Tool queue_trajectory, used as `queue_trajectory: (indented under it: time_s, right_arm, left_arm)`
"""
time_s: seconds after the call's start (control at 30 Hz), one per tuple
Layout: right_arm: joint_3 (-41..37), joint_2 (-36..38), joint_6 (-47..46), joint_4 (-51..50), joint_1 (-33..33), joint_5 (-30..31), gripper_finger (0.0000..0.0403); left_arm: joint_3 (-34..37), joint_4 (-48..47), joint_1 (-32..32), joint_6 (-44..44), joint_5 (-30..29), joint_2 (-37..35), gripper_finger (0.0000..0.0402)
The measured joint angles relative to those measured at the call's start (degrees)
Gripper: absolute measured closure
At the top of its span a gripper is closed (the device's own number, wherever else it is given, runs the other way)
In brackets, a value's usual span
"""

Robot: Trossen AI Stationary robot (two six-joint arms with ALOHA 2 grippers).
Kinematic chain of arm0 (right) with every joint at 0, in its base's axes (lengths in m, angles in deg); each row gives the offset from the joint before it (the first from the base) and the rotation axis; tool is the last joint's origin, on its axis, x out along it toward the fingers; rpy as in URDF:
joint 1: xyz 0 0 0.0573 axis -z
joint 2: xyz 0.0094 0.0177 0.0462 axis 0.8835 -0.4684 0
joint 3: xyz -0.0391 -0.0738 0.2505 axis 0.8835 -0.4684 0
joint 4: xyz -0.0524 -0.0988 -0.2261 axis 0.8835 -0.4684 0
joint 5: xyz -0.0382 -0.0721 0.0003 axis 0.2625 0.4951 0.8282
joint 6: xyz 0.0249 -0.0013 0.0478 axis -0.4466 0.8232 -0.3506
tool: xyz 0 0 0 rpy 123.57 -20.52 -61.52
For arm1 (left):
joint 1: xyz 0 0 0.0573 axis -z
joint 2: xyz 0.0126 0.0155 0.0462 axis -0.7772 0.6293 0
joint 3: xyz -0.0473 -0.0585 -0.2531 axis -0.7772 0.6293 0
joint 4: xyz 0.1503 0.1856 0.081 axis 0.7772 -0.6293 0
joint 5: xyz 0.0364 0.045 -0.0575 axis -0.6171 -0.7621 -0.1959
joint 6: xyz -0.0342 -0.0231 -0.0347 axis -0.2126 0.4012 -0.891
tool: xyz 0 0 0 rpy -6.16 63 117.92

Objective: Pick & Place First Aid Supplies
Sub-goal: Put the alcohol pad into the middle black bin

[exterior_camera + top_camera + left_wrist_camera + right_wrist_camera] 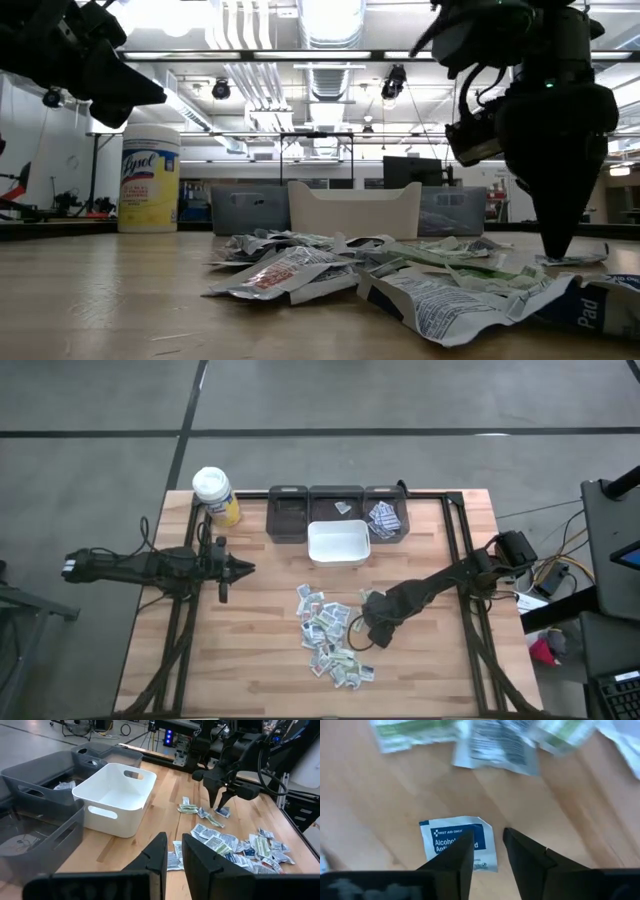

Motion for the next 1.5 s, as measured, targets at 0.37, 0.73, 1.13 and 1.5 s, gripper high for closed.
queue_trajectory:
  time_s: [0.37, 0.73, 1.13, 1.5]
  right_arm:
    - [-1.5, 0.0, -0.8, -10.5, 0.0, 1.4, 0.0370]
    - [-2.5, 4.4, -2.8, -10.2, 0.1, 0.1, 0.0395]
    - [-3.7, 25.4, 5.6, 5.2, 0.7, 0.4, 0.0395]
    - [-2.2, 30.7, 21.4, 27.7, 13.3, 36.6, 0.0394]
  left_arm:
    - [0.0, 0.0, 0.0, -0.1, -0.4, 0.0, 0.0349]
    - [0.0, 0.6, 0.0, -0.2, -0.4, 0.0, 0.0349]
    - [0.0, 1.0, 0.0, -0.1, -0.4, 0.1, 0.0349]
    - [0.0, 1.2, 0.0, 0.0, -0.4, 0.1, 0.0348]
